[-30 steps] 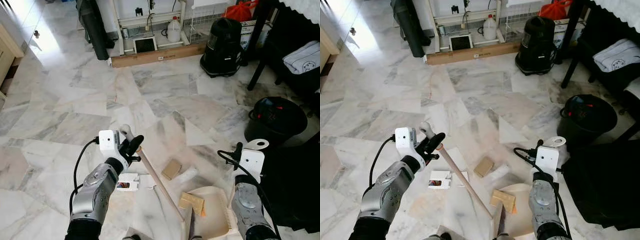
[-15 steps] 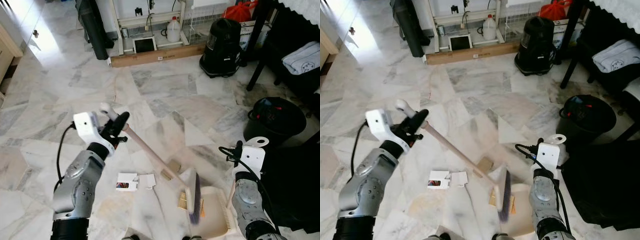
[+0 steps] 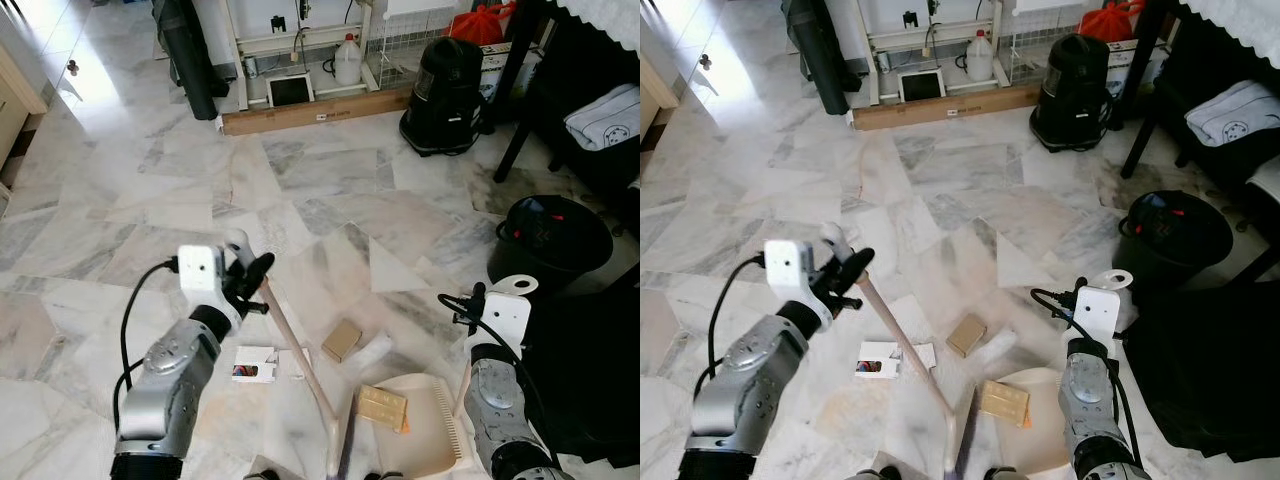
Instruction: Sweep floor
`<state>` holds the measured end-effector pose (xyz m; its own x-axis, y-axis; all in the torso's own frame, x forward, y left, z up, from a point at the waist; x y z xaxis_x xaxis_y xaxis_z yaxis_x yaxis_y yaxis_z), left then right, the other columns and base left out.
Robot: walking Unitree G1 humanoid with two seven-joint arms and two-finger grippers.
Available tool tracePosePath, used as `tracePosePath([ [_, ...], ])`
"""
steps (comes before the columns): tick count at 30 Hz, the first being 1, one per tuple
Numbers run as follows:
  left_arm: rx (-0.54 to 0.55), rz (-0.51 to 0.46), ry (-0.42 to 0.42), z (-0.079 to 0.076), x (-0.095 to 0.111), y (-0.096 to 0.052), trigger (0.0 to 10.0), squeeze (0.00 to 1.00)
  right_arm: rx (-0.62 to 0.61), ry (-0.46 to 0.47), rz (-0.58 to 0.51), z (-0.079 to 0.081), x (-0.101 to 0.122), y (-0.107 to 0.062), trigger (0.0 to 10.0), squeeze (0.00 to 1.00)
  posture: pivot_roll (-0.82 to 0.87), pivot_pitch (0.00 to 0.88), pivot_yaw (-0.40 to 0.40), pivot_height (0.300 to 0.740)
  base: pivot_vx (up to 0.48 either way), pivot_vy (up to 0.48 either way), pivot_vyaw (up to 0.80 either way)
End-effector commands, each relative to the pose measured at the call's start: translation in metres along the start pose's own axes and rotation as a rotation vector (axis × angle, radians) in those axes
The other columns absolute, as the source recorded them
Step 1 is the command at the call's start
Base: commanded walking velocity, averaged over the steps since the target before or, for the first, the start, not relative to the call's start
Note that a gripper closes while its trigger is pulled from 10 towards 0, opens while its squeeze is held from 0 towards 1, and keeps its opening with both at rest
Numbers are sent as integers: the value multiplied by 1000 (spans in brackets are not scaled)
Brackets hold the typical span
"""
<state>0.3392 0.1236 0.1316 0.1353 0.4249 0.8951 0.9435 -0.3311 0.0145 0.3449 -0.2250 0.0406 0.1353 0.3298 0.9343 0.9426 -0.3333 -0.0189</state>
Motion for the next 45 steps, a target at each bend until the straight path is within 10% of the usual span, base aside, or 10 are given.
tracePosePath([
  [1,-5,-28,25,0,4,-1,10000,0,45,45,117,17,-26,-16,10000,0,21,151,77,740,0,0,0],
  [21,51,-74,61,4,-8,10,10000,0,44,37,116,15,-30,-20,10000,0,-1,178,79,740,0,0,0],
  [38,51,6,-87,3,-35,16,10000,0,54,48,76,17,-23,-23,10000,0,-38,220,81,740,0,0,0],
  [45,85,1,-291,11,-34,20,10000,0,67,57,69,21,-18,-20,10000,0,-31,209,70,740,0,0,0],
])
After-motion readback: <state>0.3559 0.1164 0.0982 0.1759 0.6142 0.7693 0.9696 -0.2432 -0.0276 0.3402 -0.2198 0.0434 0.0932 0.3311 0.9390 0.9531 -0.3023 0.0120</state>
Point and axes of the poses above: a point about 5 cm out from each wrist's last joint towards the gripper, its own y axis pointing out of the wrist towards the gripper, its own x axis along the axis of the wrist's last joint, z = x × y, the point moved 5 cm from there along y, pointing out of the wrist towards the gripper, and after that the axes turned 14 degrees about -y, right-handed, at the moved point
